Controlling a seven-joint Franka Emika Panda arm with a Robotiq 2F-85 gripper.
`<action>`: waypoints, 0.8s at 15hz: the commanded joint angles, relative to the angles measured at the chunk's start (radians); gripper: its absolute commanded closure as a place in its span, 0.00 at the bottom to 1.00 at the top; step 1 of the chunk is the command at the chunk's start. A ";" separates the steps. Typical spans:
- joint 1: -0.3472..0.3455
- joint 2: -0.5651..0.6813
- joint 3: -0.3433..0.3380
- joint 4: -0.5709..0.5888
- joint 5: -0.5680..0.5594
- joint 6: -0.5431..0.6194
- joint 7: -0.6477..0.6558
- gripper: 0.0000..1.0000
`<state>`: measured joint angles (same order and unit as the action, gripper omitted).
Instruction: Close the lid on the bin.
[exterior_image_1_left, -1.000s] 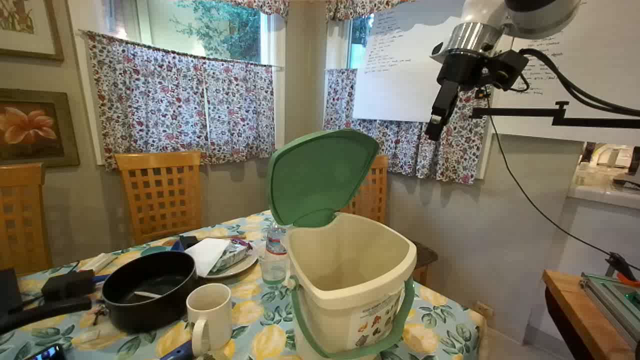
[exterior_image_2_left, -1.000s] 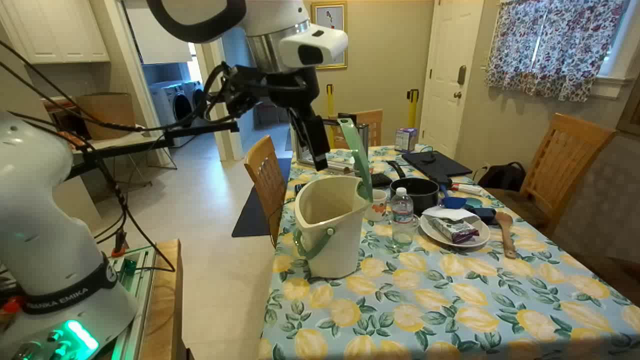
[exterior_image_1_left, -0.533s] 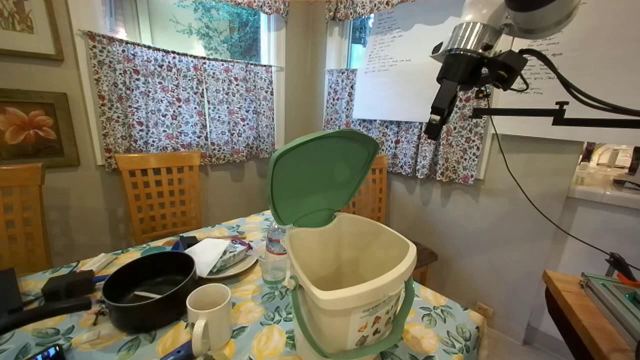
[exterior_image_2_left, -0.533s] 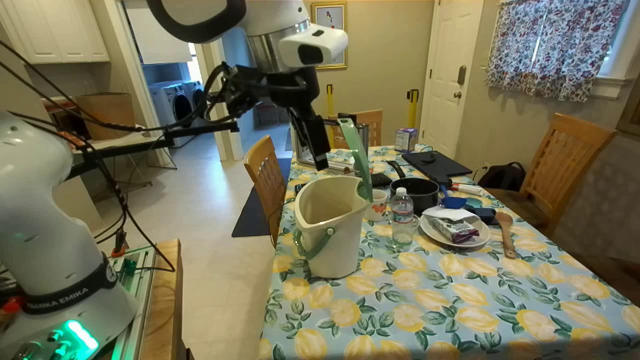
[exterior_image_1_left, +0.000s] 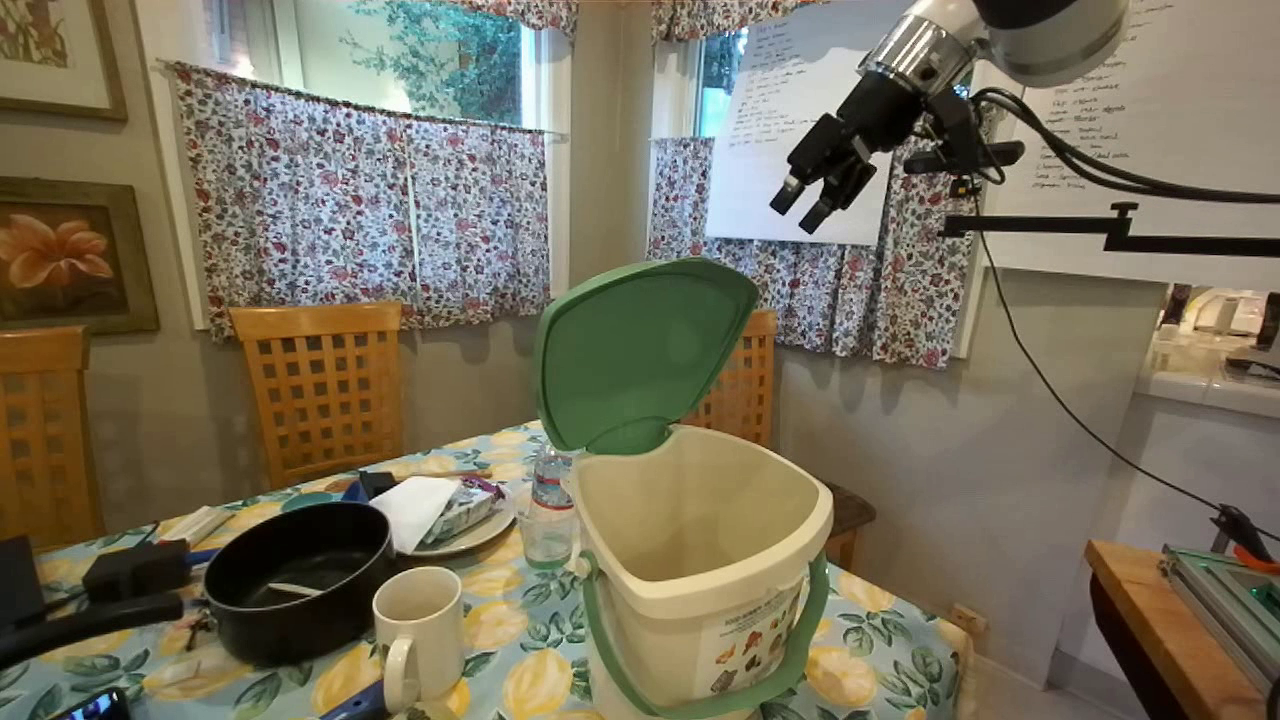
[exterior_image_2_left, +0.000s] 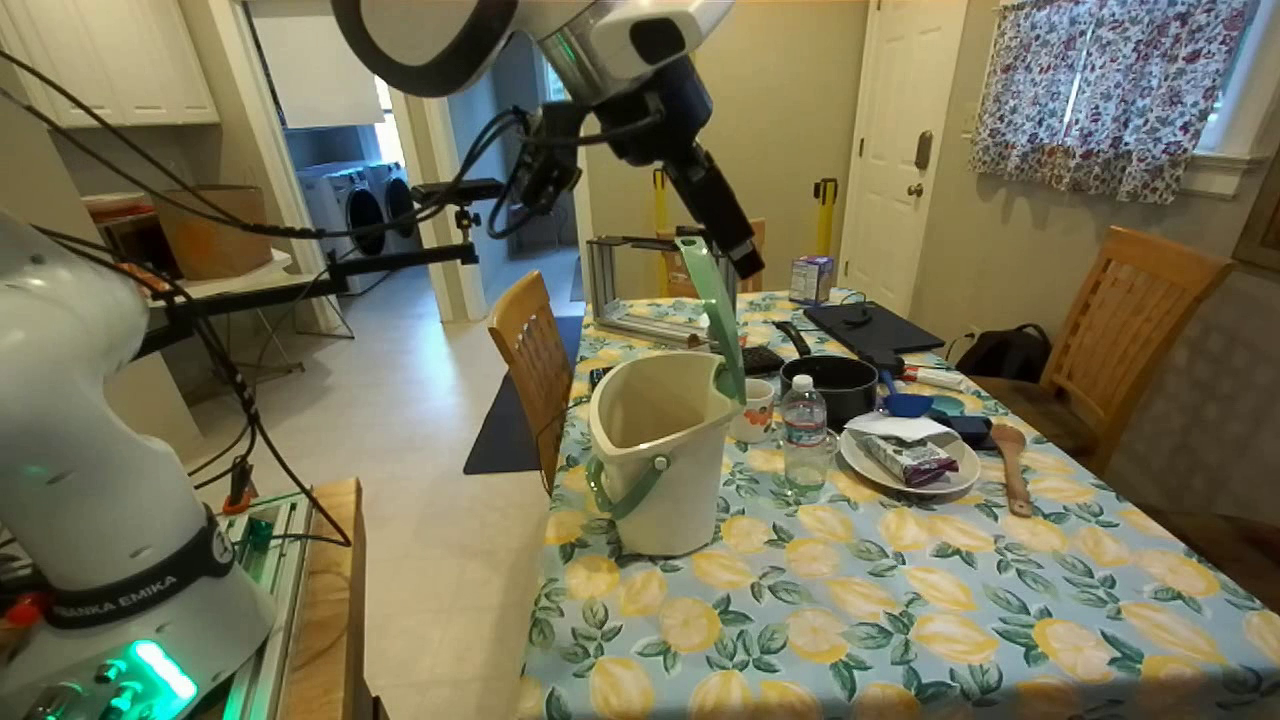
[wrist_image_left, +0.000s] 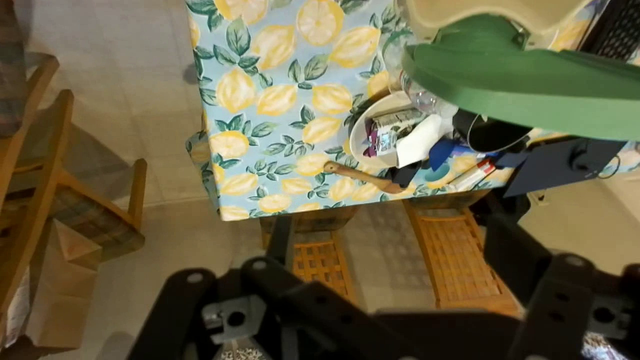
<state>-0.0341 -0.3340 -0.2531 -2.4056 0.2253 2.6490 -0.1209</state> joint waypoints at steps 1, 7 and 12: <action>0.009 0.115 0.014 0.098 0.071 0.044 0.044 0.32; 0.005 0.227 0.057 0.207 0.124 0.030 0.070 0.76; -0.004 0.291 0.094 0.241 0.150 -0.025 0.072 1.00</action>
<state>-0.0288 -0.0906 -0.1797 -2.2073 0.3364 2.6678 -0.0542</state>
